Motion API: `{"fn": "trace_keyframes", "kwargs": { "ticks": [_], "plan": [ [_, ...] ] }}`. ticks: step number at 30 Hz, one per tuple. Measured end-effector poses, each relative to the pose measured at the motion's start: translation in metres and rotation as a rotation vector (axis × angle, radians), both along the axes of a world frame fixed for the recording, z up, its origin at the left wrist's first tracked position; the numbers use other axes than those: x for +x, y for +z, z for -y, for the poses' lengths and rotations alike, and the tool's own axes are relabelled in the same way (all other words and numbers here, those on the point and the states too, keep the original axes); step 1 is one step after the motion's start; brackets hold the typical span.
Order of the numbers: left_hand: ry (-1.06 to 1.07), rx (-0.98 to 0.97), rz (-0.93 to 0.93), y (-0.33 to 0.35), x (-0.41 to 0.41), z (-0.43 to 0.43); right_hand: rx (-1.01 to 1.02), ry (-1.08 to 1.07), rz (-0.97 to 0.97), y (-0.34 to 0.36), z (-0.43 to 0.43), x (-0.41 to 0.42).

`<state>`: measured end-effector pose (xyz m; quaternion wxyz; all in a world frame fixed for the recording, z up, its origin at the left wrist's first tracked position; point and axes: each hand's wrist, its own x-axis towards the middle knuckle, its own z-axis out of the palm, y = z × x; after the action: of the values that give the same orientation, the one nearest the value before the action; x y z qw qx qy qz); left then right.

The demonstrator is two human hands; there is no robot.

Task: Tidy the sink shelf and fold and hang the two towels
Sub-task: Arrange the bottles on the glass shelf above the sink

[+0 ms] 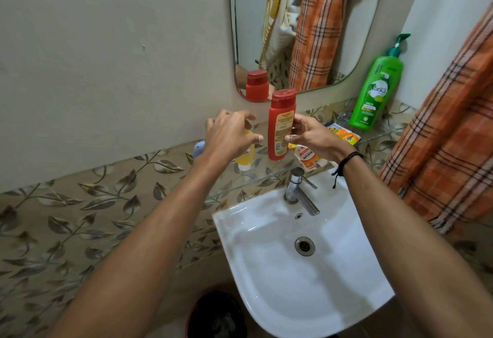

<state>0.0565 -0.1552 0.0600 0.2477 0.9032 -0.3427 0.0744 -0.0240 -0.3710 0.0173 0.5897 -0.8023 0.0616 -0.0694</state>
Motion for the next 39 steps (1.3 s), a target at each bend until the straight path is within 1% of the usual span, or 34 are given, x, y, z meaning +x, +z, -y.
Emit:
{"fn": "trace_keyframes", "kwargs": {
  "ticks": [4, 6, 8, 10, 12, 13, 14, 16, 18, 21, 24, 27, 32, 37, 39],
  "plan": [
    [-0.026, 0.005, 0.008, 0.003, -0.004, 0.007, -0.002, 0.002, 0.012, -0.001, 0.000, -0.004],
    [-0.022, -0.058, 0.031, 0.003, -0.007, 0.009, -0.003, -0.070, 0.046, 0.000, 0.004, -0.012],
    [-0.014, -0.210, 0.085, -0.001, -0.012, 0.009, -0.016, -0.223, 0.098, 0.002, 0.009, -0.023],
    [-0.047, -0.441, 0.154, -0.010, -0.020, 0.011, -0.115, -0.408, 0.139, 0.001, 0.015, -0.035],
    [-0.112, -0.669, 0.209, -0.020, -0.031, 0.015, -0.269, -0.530, 0.102, -0.006, 0.020, -0.045],
    [-0.140, -0.727, 0.227, -0.025, -0.038, 0.018, -0.334, -0.563, 0.065, -0.010, 0.022, -0.051],
    [-0.170, -0.745, 0.238, -0.031, -0.046, 0.021, -0.386, -0.589, 0.035, -0.016, 0.023, -0.056],
    [-0.242, -0.701, 0.241, -0.044, -0.060, 0.030, -0.454, -0.649, 0.007, -0.025, 0.027, -0.066],
    [-0.310, -0.601, 0.231, -0.059, -0.071, 0.038, -0.496, -0.688, -0.025, -0.030, 0.031, -0.074],
    [-0.357, -0.471, 0.180, -0.081, -0.080, 0.048, -0.543, -0.621, -0.128, -0.039, 0.035, -0.084],
    [-0.331, -0.416, 0.081, -0.094, -0.084, 0.055, -0.566, -0.597, -0.139, -0.047, 0.034, -0.090],
    [-0.314, -0.362, 0.027, -0.101, -0.087, 0.062, -0.490, -0.613, -0.085, -0.049, 0.032, -0.093],
    [-0.301, -0.325, -0.024, -0.103, -0.088, 0.075, -0.349, -0.671, 0.037, -0.038, 0.033, -0.098],
    [-0.303, -0.330, -0.116, -0.103, -0.090, 0.086, -0.299, -0.741, 0.245, -0.010, 0.036, -0.099],
    [-0.296, -0.358, -0.158, -0.103, -0.090, 0.092, -0.298, -0.761, 0.288, 0.000, 0.037, -0.097]
  ]
}}
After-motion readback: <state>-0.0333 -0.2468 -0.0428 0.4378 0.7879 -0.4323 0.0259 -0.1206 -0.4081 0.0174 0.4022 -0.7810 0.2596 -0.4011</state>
